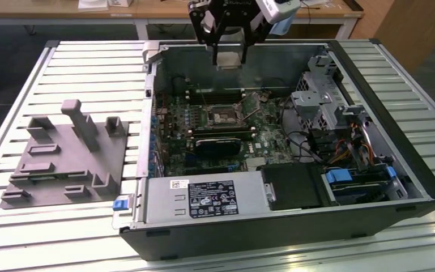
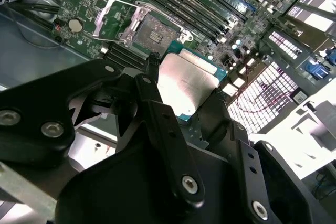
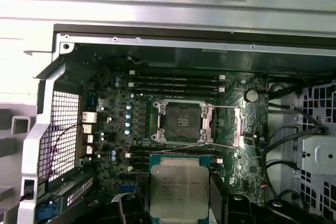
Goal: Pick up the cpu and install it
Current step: 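Place the cpu into insertion slot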
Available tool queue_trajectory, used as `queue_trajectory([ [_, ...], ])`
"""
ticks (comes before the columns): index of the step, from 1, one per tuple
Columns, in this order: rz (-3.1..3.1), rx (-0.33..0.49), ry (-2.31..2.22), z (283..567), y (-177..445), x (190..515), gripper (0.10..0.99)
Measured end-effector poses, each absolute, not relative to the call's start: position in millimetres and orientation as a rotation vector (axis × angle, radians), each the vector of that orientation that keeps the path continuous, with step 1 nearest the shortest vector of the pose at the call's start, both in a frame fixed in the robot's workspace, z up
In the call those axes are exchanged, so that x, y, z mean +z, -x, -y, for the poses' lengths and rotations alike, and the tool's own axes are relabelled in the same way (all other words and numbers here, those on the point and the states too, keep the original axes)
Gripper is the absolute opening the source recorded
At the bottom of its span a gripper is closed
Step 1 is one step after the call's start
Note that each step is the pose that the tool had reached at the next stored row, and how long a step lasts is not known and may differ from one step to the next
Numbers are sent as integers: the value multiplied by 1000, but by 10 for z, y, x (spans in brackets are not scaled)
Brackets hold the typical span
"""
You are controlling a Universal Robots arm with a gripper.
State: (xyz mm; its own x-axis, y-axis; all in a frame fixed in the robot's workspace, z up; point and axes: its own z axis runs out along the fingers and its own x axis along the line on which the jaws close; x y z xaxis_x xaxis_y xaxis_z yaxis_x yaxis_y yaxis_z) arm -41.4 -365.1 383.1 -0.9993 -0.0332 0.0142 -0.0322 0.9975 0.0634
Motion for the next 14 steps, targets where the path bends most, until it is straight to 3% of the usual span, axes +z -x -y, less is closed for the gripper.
queue_trajectory([
  [14, 3124, -99, -51, 3687, 415, 3819, 541],
])
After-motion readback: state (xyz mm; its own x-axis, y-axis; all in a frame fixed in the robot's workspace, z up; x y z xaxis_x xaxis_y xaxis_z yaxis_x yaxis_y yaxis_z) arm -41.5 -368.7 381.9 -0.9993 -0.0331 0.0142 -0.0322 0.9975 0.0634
